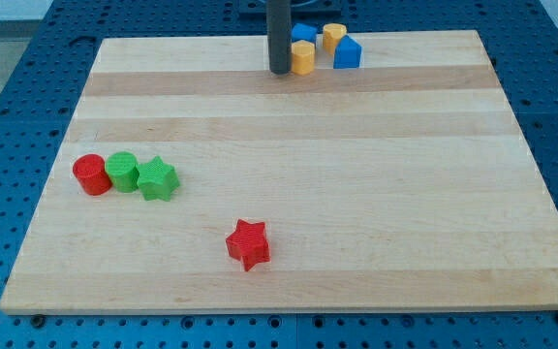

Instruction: Slide blue triangle a bit left

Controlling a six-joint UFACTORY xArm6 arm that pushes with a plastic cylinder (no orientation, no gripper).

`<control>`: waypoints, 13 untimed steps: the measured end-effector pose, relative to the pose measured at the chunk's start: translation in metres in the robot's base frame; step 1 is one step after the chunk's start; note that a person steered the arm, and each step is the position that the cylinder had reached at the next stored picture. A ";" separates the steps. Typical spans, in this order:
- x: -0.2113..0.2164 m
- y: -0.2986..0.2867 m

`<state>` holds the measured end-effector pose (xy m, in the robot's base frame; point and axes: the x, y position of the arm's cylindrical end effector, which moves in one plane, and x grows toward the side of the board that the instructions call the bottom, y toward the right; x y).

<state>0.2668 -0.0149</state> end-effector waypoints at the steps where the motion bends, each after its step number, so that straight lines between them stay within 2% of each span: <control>1: 0.029 -0.004; 2: 0.056 0.019; 3: 0.054 0.096; 4: 0.034 0.172; 5: -0.009 0.212; 6: -0.023 0.209; 9: -0.023 0.159; 13: -0.003 0.118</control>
<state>0.2643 0.1026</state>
